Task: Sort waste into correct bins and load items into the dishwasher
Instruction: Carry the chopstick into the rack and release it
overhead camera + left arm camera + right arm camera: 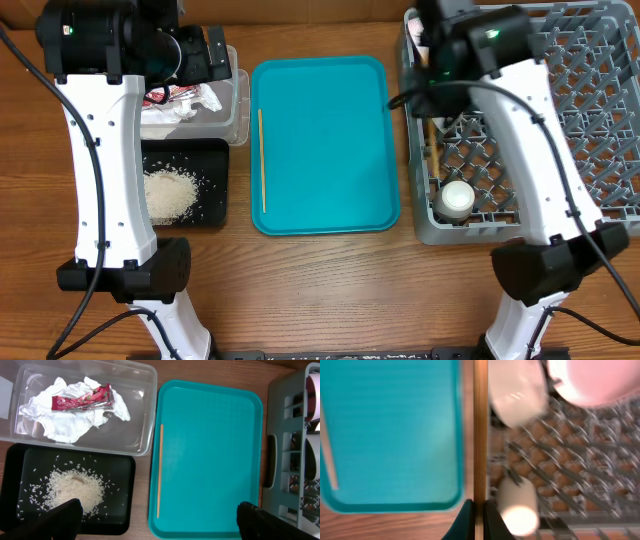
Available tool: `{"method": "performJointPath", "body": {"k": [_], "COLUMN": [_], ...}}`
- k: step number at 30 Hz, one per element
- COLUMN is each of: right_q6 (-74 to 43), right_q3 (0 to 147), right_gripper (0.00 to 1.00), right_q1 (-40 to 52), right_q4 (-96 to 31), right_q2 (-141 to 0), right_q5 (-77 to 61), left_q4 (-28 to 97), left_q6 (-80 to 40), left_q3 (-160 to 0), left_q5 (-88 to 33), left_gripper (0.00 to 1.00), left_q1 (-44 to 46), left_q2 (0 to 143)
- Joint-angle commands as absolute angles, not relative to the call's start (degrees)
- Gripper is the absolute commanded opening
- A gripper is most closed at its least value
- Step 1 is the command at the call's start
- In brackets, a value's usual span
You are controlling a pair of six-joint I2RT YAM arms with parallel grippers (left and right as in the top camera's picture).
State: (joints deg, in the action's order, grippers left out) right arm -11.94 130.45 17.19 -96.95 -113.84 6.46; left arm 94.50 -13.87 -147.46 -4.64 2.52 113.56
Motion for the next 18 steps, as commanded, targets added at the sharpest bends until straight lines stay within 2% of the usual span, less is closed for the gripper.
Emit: {"method": "performJointPath", "body": {"k": [1, 11, 18], "right_q6": [-11.8, -8.4, -0.9], "right_q3": [129.3, 116.3, 112.4], "right_gripper": [0.04, 0.04, 0.04], "right_q1": [14.7, 8.9, 6.2], "right_q4": [-97.1, -93.7, -88.2], "right_q2": [-114.3, -113.9, -113.9], "right_q5": [8.1, 8.9, 8.7], "left_q4": [94.3, 94.3, 94.3], "left_q6": [-14.4, -14.4, -14.4], "left_q3": [-147.2, -147.2, -147.2], "left_q5": [-4.4, -4.4, -4.4], "left_gripper": [1.0, 1.0, 1.0], "left_q1": [2.6, 2.6, 2.6], "left_q2": [113.9, 113.9, 113.9]}}
